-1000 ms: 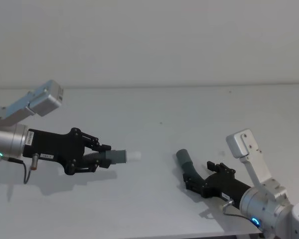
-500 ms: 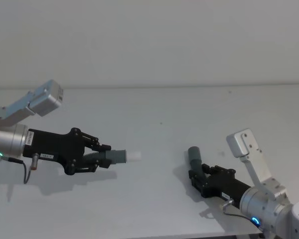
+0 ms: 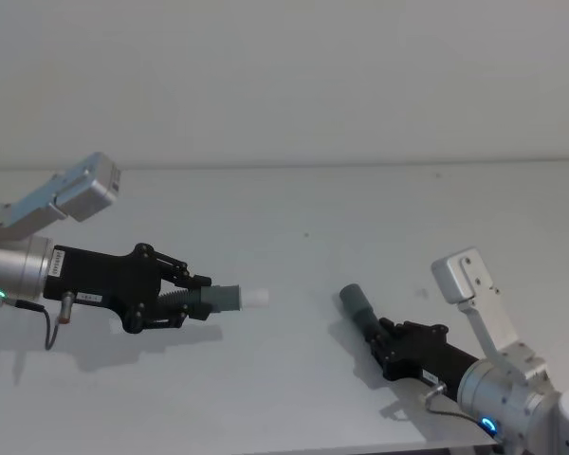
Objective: Use both hands to pick up one end of the pipe from the table, align the ends, and insert them.
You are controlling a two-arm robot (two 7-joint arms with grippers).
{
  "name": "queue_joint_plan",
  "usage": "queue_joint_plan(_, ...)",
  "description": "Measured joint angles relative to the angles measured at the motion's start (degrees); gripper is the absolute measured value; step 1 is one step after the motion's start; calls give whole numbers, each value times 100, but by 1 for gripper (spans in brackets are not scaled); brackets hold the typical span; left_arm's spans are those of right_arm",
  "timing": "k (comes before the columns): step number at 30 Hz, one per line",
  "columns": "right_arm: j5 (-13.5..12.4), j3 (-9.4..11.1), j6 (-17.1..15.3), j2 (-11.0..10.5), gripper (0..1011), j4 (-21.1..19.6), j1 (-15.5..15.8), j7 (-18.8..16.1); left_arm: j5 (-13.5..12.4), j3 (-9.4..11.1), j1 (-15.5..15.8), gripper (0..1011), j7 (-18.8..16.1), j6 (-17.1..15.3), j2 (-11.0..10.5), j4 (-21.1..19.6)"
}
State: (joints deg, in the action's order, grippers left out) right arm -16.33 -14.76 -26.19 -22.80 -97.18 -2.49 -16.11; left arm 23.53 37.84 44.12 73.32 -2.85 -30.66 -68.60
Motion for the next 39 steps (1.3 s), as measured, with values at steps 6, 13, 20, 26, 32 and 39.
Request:
queue_joint_plan(6,-19,-14,97,-42,173,-23,38,-23,0,0,0,321,0,0,0,0)
queue_joint_plan(13,0,-42,441,-116,156,-2,31,-110,0,0,0,322,0,0,0,0)
queue_joint_plan(20,61,-89,940,-237,144,62,-48,-275,0,0,0,322,0,0,0,0)
queue_joint_plan(26,136,-136,1457,-362,142,135,-156,-470,0,0,0,322,0,0,0,0)
queue_joint_plan(32,212,-194,2026,-493,135,235,-290,-701,0,0,0,322,0,0,0,0)
queue_joint_plan(39,306,-268,2719,-649,135,367,-478,-990,0,0,0,322,0,0,0,0)
